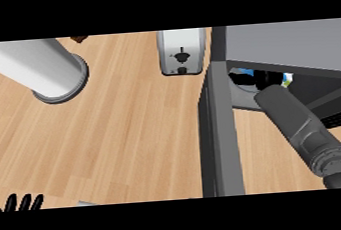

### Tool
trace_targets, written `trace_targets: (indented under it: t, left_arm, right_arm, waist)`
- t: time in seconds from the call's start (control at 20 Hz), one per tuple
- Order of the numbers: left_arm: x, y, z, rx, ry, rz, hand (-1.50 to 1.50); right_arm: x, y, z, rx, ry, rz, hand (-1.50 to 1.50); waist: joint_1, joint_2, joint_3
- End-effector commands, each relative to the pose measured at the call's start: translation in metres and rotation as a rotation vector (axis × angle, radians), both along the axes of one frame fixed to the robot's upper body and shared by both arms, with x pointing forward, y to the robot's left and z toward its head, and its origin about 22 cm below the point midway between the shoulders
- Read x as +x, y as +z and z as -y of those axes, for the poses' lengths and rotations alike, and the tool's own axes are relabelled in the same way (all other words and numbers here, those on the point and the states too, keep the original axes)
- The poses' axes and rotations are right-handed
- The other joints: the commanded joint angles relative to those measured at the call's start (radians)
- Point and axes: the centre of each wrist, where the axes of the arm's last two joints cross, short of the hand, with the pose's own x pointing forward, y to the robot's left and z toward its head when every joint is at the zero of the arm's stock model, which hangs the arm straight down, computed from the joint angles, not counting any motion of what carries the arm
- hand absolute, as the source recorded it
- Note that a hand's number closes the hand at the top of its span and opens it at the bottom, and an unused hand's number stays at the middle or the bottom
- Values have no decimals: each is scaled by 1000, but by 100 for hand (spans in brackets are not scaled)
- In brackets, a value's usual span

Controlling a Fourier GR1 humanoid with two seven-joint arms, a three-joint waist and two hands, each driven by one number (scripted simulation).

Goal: Pick up the milk, place it into the microwave and close the microwave

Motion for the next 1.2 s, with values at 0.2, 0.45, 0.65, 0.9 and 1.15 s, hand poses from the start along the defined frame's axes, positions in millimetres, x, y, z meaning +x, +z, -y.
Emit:
trace_targets:
  t: [0.2, 0.45, 0.65, 0.9, 1.15]
  left_arm:
    - [-3, 0, -4, 9, 1, 10, -150]
    - [0, -7, -4, 11, 10, 5, -150]
    - [0, -1, -1, -2, -2, 25, -150]
    - [-6, 4, -1, 6, -1, 28, -150]
    - [-8, -4, 2, 5, 8, 4, -150]
  right_arm:
    - [3, 1, -35, 42, 176, -73, -150]
    - [7, 9, -49, 163, 252, -65, -150]
    - [2, 3, -59, 284, 304, -48, -150]
    - [-3, -5, -55, 430, 382, -44, -150]
    - [-19, -30, -47, 574, 448, -74, -150]
  waist:
    - [4, -7, 3]
    - [-26, -11, 4]
    - [-47, -16, 6]
    - [-70, -30, 5]
    - [-104, -40, 2]
